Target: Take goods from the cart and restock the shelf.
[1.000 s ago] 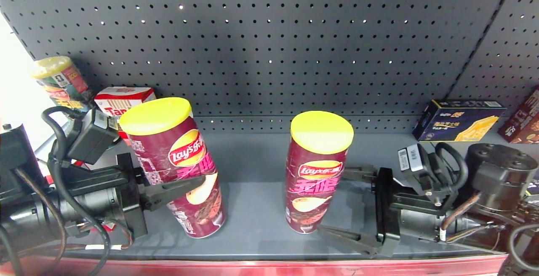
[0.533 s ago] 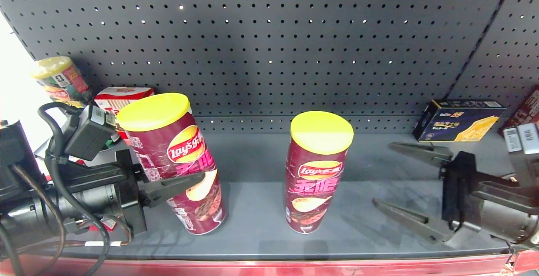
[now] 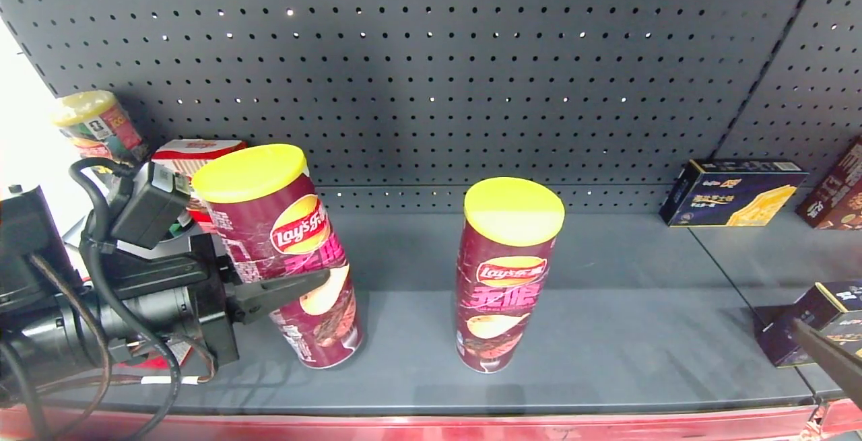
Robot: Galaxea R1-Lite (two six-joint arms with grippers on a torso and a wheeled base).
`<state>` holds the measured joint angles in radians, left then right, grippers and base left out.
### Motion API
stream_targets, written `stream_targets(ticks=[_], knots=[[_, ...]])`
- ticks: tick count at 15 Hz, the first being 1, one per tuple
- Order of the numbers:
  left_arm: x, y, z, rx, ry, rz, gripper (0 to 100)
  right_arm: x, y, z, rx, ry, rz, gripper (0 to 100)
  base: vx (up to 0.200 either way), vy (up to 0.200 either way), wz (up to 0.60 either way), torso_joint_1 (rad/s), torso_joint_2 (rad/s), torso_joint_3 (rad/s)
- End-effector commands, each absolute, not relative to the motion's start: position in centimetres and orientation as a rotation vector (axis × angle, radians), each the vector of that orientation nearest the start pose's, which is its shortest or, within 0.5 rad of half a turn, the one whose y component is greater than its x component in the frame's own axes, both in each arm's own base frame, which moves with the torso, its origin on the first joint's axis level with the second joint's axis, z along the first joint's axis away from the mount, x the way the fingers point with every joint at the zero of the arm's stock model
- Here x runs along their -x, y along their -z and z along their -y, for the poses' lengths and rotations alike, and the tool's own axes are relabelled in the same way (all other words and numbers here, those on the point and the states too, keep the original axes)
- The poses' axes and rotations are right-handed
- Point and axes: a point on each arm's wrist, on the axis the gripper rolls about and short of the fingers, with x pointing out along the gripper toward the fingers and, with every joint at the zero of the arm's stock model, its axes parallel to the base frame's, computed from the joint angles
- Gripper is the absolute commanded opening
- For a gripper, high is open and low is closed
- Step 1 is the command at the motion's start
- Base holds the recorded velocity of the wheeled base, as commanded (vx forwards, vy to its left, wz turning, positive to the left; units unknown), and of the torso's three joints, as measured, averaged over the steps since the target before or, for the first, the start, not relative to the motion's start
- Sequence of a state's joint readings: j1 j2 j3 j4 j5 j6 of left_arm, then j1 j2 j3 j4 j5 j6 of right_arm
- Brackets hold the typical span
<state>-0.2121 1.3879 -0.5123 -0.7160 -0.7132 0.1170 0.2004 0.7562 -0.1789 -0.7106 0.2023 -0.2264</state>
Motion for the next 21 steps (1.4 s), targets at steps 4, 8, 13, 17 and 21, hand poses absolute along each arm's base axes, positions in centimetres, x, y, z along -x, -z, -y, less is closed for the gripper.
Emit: stream_targets(ticks=[4, 8, 13, 17, 21], knots=[[-20.9, -20.0, 6.1, -0.081, 0.934, -0.067, 0, 2.2, -11.2, 0.5, 0.078, -0.05, 0.095, 100, 0.0, 0.0, 0.0, 0.0, 0.0, 0.0], [-20.8, -20.3, 6.5, -0.086, 0.952, -0.056, 0, 1.5, -8.4, 0.5, 0.082, 0.01, -0.028, 100, 0.0, 0.0, 0.0, 0.0, 0.0, 0.0], [-20.8, -20.2, 6.5, -0.083, 0.957, -0.058, 0, 1.5, -8.3, 0.5, -0.068, 0.003, -0.039, 100, 0.0, 0.0, 0.0, 0.0, 0.0, 0.0], [-20.9, -20.1, 6.5, -0.081, 0.966, -0.062, 0, 1.5, -7.8, 0.3, 0.029, -0.078, -0.094, 100, 0.0, 0.0, 0.0, 0.0, 0.0, 0.0], [-20.8, -19.9, 6.5, -0.078, 0.976, -0.069, 0, 1.5, -7.8, 0.3, 0.019, -0.082, -0.093, 100, 0.0, 0.0, 0.0, 0.0, 0.0, 0.0]])
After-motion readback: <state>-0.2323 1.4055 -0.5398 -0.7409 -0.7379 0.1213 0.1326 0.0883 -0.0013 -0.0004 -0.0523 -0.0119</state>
